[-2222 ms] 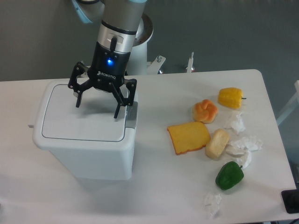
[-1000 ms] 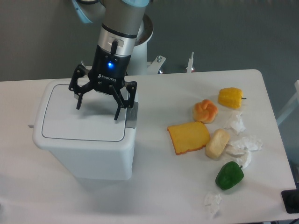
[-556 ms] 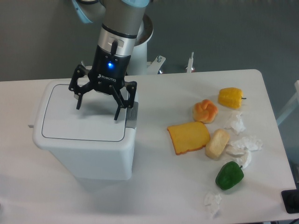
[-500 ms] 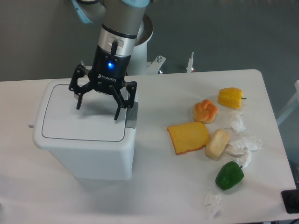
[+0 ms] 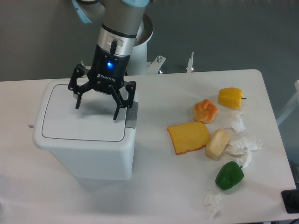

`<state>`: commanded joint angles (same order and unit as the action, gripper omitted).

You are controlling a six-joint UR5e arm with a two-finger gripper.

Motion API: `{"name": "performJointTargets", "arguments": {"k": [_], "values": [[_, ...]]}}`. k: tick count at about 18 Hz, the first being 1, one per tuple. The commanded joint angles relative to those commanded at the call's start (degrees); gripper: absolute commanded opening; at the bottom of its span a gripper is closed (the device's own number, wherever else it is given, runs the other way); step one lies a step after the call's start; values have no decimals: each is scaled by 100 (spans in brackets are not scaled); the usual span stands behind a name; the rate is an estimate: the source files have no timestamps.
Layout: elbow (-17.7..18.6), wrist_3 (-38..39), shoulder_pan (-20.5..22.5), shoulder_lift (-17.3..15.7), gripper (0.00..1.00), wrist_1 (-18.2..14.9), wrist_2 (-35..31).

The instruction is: Close the trash can

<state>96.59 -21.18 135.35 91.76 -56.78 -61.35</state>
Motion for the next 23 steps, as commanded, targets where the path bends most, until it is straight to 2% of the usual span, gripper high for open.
{"name": "performJointTargets", "arguments": {"k": [10,19,23], "values": [[114,-44,9,-53,100,0,0],[-79,-79,70,-62,100,9,-18],[-176,-70,246,-79,100,9,-9]]}}
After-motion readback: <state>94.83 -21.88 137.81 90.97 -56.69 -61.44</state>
